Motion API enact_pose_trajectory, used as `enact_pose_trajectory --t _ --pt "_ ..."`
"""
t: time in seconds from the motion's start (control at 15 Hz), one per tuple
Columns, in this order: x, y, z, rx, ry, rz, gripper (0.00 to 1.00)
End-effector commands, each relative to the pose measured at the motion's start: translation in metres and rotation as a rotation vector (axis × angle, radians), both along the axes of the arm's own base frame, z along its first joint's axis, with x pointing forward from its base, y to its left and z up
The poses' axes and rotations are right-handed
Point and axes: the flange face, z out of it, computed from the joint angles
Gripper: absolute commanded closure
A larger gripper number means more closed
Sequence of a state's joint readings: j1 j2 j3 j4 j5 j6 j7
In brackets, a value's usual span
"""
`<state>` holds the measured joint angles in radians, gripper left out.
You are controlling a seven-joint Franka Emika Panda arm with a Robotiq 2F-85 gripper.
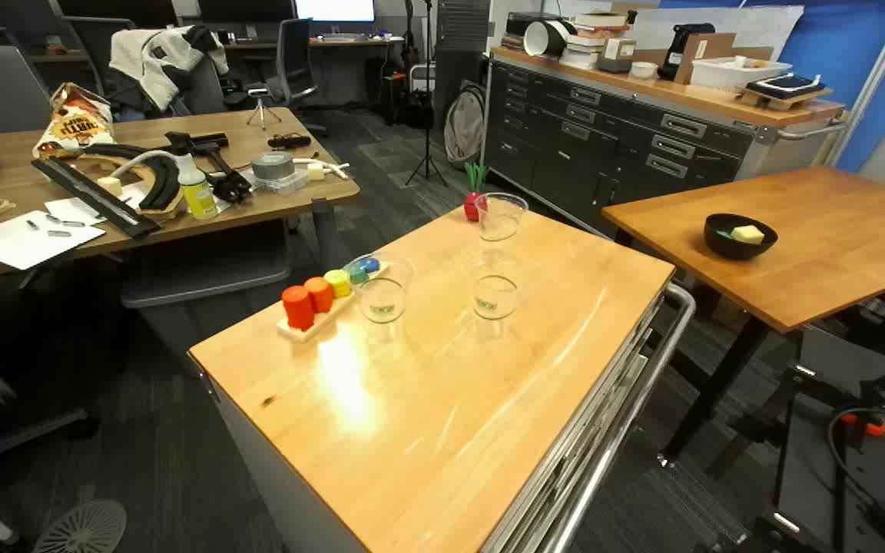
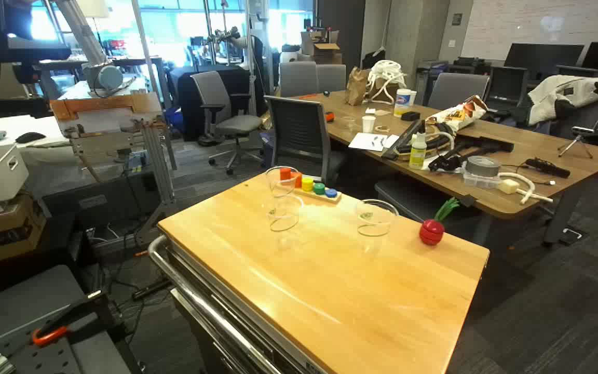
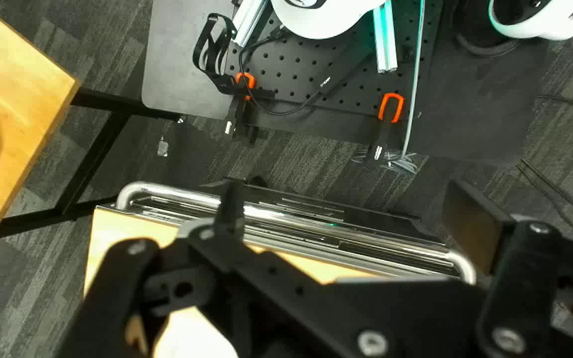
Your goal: Stack the clear cups
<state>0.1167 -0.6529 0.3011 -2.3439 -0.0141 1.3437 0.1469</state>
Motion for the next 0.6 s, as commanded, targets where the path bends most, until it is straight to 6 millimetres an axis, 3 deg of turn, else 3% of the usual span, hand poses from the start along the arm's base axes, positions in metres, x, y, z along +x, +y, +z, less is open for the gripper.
enact_pose_trajectory --t 0.0,0.53 --pt "0.0005 0.0004 0.0007 0.0 -0.001 0.0 0.0" --pt "0.0003 0.001 0.0044 0.003 -0.01 0.001 0.0"
